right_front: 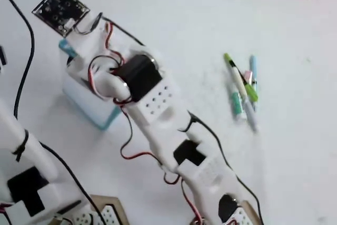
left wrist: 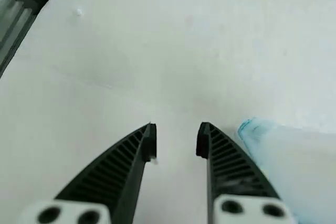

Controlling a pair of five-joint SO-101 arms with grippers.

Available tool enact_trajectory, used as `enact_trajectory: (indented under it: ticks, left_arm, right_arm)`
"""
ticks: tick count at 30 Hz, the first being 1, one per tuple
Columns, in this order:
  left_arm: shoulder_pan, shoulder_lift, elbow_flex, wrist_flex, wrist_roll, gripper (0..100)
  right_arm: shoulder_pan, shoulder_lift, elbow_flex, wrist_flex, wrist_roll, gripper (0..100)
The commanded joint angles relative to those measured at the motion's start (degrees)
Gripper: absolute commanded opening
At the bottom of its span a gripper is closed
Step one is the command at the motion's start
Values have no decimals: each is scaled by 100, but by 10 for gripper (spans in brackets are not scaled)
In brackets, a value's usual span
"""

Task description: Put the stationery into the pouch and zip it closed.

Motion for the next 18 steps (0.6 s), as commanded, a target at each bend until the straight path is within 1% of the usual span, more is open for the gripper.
enact_trajectory:
  ticks: [1,6,9,13,16,18]
  left_arm:
    - [62,-422,-110,26,1037,162]
    - [299,-932,-101,53,2180,162]
    - [448,-1319,-101,35,2989,163]
    - [923,-1723,-48,53,3402,199]
    - [1125,-1776,-40,62,3446,204]
    - [1204,-1767,127,35,3446,204]
  right_arm:
    - [-242,549,123,40,-193,19]
    - [-418,637,123,40,-193,19]
    - [-444,655,123,40,-193,19]
    - [-435,664,123,40,-193,19]
    - [-426,699,123,40,-202,19]
    - [-426,716,123,92,-448,19]
